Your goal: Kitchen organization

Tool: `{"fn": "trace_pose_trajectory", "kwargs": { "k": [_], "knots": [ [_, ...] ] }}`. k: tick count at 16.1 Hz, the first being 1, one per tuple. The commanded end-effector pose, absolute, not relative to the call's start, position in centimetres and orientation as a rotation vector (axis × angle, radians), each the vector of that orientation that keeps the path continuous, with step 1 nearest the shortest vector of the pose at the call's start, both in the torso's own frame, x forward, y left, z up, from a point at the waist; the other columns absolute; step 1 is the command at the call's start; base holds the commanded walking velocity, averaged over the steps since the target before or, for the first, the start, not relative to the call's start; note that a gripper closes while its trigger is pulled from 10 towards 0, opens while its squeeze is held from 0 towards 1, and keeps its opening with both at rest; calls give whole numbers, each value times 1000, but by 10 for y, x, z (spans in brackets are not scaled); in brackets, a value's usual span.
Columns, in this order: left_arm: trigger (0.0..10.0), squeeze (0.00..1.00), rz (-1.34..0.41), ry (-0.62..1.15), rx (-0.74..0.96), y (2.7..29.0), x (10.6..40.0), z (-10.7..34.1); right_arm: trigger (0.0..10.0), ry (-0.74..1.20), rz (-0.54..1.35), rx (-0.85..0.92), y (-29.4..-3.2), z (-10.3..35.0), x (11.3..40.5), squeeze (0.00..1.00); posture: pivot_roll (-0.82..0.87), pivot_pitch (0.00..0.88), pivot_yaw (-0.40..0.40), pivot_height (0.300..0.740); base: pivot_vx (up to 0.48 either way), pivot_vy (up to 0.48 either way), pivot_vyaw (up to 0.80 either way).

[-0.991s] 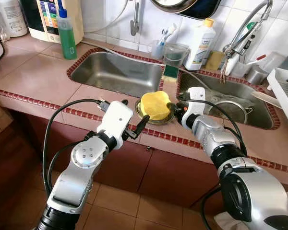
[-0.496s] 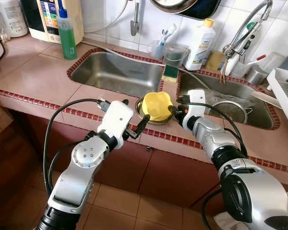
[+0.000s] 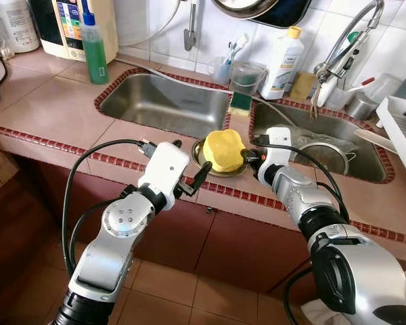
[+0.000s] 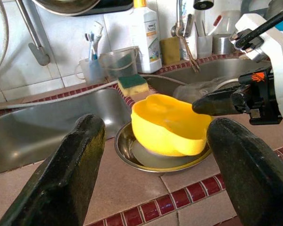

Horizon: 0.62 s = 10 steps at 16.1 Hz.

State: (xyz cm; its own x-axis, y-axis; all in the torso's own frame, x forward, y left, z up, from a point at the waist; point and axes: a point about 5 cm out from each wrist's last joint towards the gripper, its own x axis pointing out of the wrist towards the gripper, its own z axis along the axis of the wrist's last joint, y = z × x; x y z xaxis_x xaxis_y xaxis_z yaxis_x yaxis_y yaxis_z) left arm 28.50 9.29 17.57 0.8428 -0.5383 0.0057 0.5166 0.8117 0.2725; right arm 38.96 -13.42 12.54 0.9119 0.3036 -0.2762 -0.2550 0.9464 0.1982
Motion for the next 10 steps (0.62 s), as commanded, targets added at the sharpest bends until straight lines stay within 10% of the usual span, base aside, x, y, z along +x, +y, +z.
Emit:
{"fn": "trace_pose_trajectory", "kwargs": {
  "k": [1, 8, 9, 10],
  "knots": [
    [10000, 0, -577, -106, 275, 87, 285, 181, 0, 321, 264, 186, -140, 125, 390, 0, 82, 0, -141, 740, 0, 0, 0],
    [10000, 0, -591, -109, 273, 83, 285, 181, 0, 313, 267, 197, -140, 127, 390, 0, 79, 0, -141, 740, 0, 0, 0],
    [10000, 0, -593, -109, 273, 83, 285, 181, 1529, 319, 280, 218, -139, 126, 390, 0, 78, 0, -141, 740, 0, 0, 0],
    [10000, 0, -596, -110, 273, 82, 285, 181, 10000, 323, 287, 243, -138, 126, 390, 1000, 78, 0, -140, 740, 0, 0, 0]
  ]
}}
